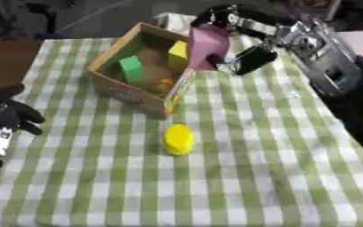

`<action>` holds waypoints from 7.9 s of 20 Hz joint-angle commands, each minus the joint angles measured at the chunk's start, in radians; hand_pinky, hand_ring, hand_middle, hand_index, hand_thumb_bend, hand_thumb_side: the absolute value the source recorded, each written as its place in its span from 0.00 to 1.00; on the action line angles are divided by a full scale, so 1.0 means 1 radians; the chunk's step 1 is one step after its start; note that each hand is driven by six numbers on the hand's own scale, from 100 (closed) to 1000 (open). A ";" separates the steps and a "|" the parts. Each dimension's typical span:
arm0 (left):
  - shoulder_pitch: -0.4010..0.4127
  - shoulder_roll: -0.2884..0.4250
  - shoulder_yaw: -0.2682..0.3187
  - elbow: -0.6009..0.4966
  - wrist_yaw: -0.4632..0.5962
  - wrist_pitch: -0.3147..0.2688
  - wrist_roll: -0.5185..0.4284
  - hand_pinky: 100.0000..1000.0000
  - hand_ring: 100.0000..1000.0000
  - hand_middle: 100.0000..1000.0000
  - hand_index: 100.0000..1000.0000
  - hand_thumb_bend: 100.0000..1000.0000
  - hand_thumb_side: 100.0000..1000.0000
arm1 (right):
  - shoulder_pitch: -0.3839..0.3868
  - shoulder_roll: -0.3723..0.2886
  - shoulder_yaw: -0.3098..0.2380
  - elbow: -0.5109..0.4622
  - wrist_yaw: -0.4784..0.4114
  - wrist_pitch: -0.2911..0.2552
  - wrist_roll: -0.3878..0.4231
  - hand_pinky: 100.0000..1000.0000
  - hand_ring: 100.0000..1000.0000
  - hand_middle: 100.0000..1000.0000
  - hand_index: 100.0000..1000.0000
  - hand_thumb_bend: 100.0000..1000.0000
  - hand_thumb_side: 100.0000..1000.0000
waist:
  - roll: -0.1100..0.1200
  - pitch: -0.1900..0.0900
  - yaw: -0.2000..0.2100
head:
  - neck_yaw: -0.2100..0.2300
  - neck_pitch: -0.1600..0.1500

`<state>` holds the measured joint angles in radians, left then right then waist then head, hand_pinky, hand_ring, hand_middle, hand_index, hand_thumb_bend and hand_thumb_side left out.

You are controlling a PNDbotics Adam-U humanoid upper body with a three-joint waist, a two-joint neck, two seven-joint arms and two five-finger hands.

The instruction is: Pick up objects on the table and place them in the box.

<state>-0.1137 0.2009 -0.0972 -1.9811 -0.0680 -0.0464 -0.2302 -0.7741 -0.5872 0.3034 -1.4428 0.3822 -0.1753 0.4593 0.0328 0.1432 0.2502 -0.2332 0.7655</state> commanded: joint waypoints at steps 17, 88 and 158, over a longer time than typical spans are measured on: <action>-0.041 0.006 -0.030 -0.019 0.023 -0.010 -0.038 0.48 0.56 0.49 0.87 0.00 0.65 | -0.115 0.160 -0.029 0.381 0.302 0.013 -0.323 0.77 0.65 0.82 0.94 0.00 0.39 | 0.001 0.009 0.074 | -0.075 0.004; -0.014 0.017 0.012 -0.019 -0.007 -0.015 0.005 0.49 0.56 0.49 0.87 0.00 0.65 | 0.190 0.079 0.159 -0.014 0.204 -0.206 0.162 0.95 0.95 1.00 1.00 0.00 0.85 | -0.019 -0.003 -0.016 | -0.004 0.004; -0.025 0.009 -0.012 -0.019 0.019 -0.013 -0.021 0.49 0.56 0.49 0.87 0.00 0.65 | -0.091 0.143 0.009 0.286 0.152 -0.067 -0.167 0.74 0.57 0.67 0.78 0.00 0.00 | -0.002 -0.003 0.044 | -0.085 0.004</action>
<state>-0.1286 0.2018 -0.1079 -1.9811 -0.0534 -0.0581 -0.2484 -0.8382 -0.4426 0.3264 -1.1644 0.5145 -0.2466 0.3163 0.0292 0.1529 0.2930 -0.3137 0.7655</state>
